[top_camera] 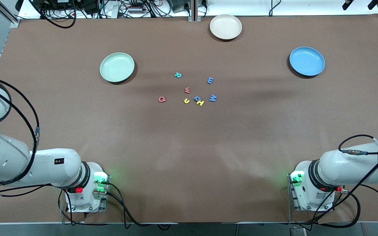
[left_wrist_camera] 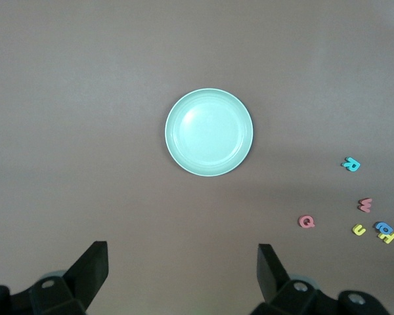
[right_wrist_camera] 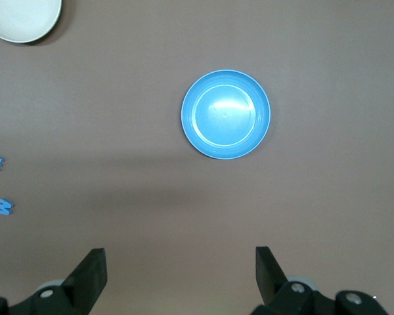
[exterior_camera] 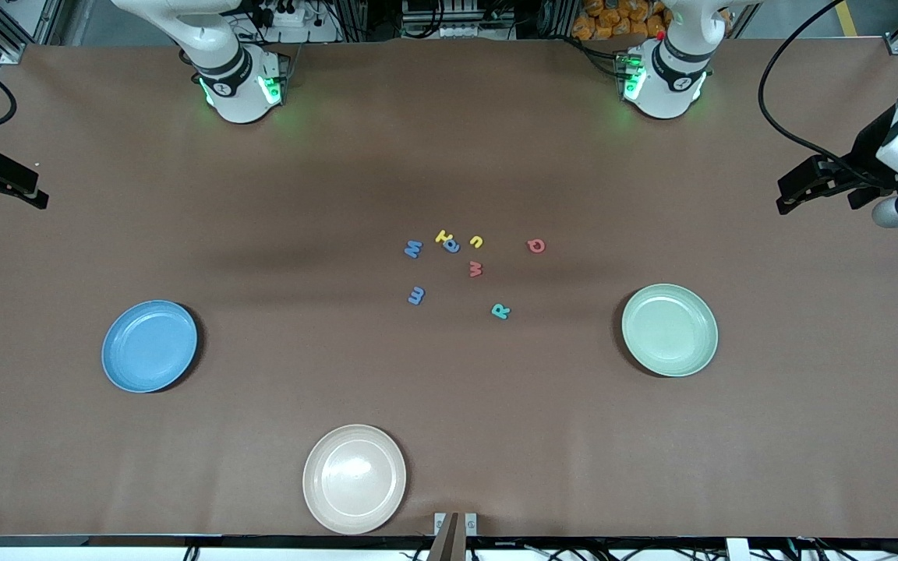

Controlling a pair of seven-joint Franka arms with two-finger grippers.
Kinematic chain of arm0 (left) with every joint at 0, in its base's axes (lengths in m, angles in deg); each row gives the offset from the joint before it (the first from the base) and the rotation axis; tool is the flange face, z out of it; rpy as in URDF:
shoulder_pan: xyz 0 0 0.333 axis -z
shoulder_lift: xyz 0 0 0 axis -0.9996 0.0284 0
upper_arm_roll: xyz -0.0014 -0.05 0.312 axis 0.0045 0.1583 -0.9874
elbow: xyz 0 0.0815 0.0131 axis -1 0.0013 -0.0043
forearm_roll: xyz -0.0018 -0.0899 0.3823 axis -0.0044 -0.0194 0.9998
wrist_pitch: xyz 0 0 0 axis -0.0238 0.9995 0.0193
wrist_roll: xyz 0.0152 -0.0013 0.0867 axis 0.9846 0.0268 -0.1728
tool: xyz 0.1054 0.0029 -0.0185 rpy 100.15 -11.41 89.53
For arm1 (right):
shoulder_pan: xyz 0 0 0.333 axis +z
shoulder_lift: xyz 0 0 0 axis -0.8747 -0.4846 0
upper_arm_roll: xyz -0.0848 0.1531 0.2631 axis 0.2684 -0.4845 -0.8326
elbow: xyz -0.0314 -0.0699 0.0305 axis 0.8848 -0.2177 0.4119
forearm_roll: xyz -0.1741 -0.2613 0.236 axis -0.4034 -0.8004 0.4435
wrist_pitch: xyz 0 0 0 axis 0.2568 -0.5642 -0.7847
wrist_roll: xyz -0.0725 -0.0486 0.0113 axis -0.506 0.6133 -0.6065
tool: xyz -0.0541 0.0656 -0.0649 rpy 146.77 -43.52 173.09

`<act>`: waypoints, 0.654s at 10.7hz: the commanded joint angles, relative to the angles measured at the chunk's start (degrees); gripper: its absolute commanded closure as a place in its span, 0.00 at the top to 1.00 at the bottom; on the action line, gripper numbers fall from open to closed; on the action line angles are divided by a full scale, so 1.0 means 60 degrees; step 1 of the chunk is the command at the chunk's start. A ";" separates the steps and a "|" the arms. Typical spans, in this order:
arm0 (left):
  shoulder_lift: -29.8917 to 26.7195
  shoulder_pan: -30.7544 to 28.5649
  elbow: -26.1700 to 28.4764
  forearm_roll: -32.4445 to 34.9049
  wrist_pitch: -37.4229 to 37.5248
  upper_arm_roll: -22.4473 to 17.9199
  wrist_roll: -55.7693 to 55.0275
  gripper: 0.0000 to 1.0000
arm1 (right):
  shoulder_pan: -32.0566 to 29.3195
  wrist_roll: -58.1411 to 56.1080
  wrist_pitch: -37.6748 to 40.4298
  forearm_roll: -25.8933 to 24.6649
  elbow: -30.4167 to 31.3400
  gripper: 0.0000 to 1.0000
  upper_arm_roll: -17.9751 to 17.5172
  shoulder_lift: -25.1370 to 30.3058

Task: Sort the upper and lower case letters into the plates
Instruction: 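Move the left gripper toward the scattered foam letters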

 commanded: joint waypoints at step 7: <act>0.0283 0.0084 0.0223 0.0070 0.0070 0.1069 -0.1058 1.00 | -0.0187 0.0054 0.0153 0.0031 -0.0058 1.00 -0.0116 0.0040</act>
